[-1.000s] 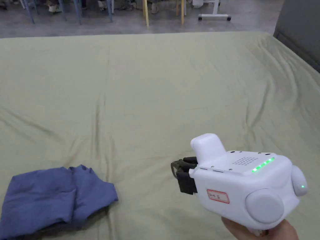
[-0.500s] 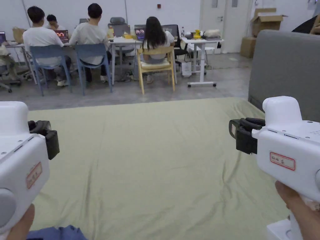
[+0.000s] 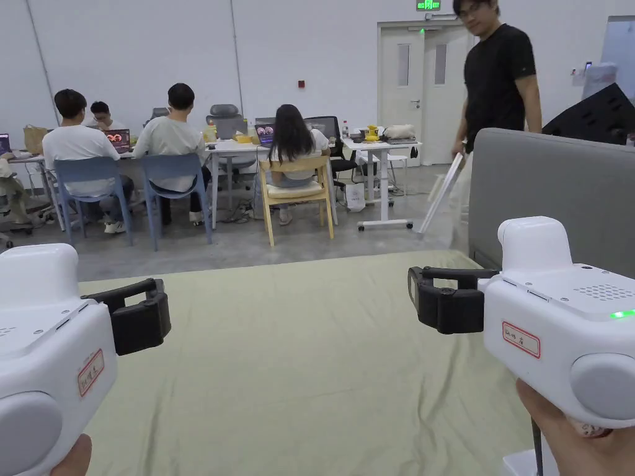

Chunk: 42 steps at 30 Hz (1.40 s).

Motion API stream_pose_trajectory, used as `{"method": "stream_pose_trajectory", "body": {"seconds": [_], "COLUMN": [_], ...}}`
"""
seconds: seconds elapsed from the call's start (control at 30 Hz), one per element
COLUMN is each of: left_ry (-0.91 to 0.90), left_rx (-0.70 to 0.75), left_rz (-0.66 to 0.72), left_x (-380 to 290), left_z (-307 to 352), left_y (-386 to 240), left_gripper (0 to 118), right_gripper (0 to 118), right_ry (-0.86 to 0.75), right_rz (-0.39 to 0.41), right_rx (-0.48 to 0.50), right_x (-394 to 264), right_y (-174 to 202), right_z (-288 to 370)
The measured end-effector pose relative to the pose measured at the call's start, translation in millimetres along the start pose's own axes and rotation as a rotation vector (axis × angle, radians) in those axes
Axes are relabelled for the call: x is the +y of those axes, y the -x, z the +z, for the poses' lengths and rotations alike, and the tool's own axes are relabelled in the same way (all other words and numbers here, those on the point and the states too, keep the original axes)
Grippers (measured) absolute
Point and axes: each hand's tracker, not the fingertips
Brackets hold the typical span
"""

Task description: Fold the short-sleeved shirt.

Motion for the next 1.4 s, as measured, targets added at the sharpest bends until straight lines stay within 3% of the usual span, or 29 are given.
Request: {"method": "stream_pose_trajectory", "body": {"seconds": [0.7,1.4], "left_ry": [-0.001,0.027], "left_rx": [0.039,0.044], "left_rz": [-0.027,-0.015], "left_x": [-4,-12], "left_z": [-10,-10], "left_y": [19,27], "left_gripper": [109,109], "right_gripper": [118,118], "right_ry": [0.019,0.032], "right_rz": [0.069,0.051], "right_rx": [-0.029,-0.044], "right_x": [3,0], "right_y": [8,-1], "right_z": [4,11]}}
